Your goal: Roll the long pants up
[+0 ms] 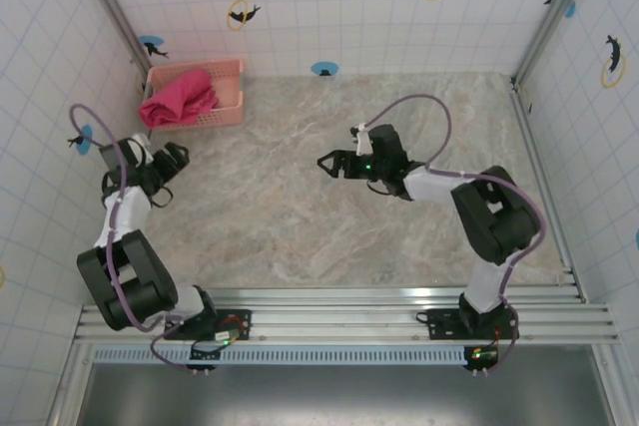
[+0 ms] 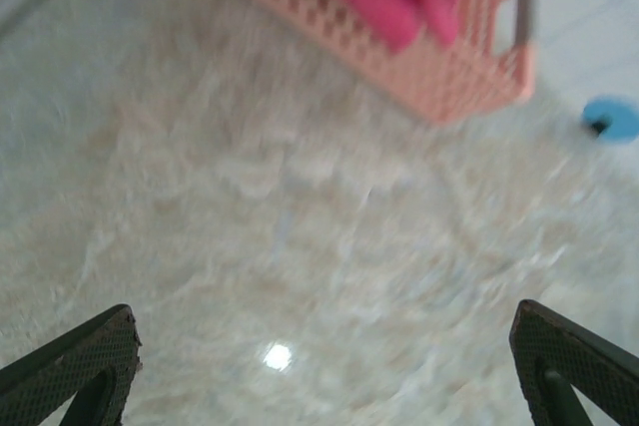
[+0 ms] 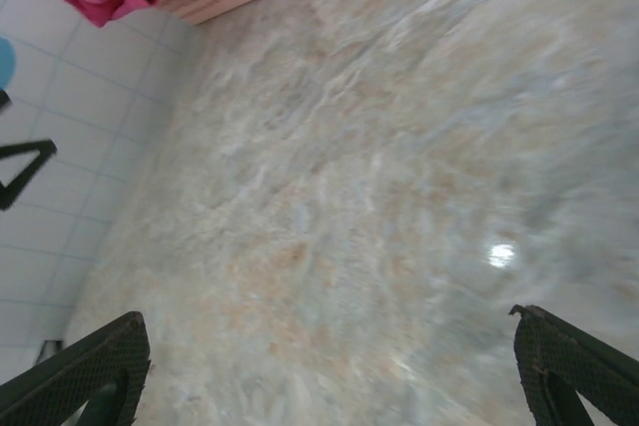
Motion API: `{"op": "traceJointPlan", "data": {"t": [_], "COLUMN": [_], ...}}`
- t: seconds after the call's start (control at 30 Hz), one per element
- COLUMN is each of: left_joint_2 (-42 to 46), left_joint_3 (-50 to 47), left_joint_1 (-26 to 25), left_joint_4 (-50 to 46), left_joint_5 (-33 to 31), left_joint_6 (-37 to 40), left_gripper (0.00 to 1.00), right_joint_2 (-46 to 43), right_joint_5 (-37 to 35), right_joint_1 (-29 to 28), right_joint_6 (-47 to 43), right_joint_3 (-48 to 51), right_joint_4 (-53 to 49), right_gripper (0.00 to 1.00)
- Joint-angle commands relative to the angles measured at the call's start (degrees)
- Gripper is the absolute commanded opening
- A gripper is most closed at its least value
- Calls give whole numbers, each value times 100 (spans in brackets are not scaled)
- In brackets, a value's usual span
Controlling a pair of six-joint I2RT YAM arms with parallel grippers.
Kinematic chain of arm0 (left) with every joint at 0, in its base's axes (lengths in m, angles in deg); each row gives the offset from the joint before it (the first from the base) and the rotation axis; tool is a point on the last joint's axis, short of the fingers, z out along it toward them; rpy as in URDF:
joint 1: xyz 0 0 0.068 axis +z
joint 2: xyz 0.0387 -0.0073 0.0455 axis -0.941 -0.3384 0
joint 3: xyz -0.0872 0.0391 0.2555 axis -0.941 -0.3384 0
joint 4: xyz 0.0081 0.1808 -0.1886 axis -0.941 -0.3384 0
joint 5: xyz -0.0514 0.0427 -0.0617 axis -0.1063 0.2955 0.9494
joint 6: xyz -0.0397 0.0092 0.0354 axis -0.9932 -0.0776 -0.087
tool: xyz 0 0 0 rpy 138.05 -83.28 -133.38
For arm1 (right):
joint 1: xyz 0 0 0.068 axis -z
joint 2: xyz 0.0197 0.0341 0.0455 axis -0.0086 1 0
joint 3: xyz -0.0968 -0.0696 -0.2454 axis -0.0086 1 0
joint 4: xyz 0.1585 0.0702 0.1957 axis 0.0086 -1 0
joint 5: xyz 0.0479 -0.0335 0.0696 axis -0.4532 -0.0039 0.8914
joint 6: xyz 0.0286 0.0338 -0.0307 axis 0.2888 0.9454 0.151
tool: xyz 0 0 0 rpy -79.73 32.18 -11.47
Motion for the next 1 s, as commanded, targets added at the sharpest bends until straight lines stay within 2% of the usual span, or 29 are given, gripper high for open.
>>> {"op": "traceJointPlan", "data": {"t": [0.0, 0.07, 0.17, 0.2, 0.3, 0.37, 0.4, 0.43, 0.5, 0.57, 0.6, 0.63, 0.7, 0.77, 0.93, 0.97], "left_joint_2": [-103, -95, 73, 136, 25, -253, -393, -400, -413, -597, -789, -842, -683, -770, -739, -723], "left_joint_3": [-270, -510, -1134, -1366, -1951, -2105, -2124, -2022, -1986, -2254, -2575, -2725, -2499, -2442, -2444, -2419], "left_joint_1": [-233, -601, -1365, -1531, -1639, -1791, -1946, -2099, -2497, -3110, -3363, -3370, -3378, -3304, -3301, -3301], "left_joint_4": [1474, 1810, 2304, 2690, 4117, 4485, 4694, 4470, 4438, 5052, 5926, 6275, 5484, 5521, 5491, 5401], "left_joint_5": [150, 6, -877, -1177, -1361, -1433, -1382, -1252, -1369, -1739, -2226, -2389, -2306, -2230, -2342, -2376], "left_joint_6": [1037, 1417, 2227, 2272, 2037, 2207, 2408, 2739, 3239, 3899, 3986, 3875, 3939, 3869, 3852, 3830], "left_gripper": [97, 98, 97, 97, 97, 97, 98, 97, 97, 97, 97, 97, 97, 98, 98, 98], "right_joint_2": [-880, -1254, -1732, -1870, -2168, -2321, -2375, -2401, -2389, -2320, -2290, -2299, -2420, -2613, -2815, -2789], "right_joint_5": [-889, -1424, -2256, -2389, -2676, -2969, -3084, -3185, -3561, -3151, -3093, -3048, -3406, -3757, -3861, -4034], "right_joint_1": [298, 437, 721, 893, 1329, 1527, 1639, 1743, 1893, 2098, 2121, 2088, 1852, 1703, 1800, 1811], "right_joint_6": [-1674, -2290, -2705, -2743, -2669, -2677, -2666, -2637, -2498, -2476, -2558, -2830, -3579, -4055, -4437, -4375], "right_joint_3": [-202, -206, 41, 218, 785, 1158, 1302, 1450, 1588, 1675, 1693, 1705, 1860, 2115, 2920, 2963], "right_joint_4": [-2140, -2771, -3085, -2978, -2426, -2008, -1835, -1668, -1503, -1037, -781, -631, -297, 25, 1501, 1396], "right_gripper": [97, 97, 97, 97, 97, 97, 97, 97, 97, 97, 97, 97, 97, 97, 97, 97]}}
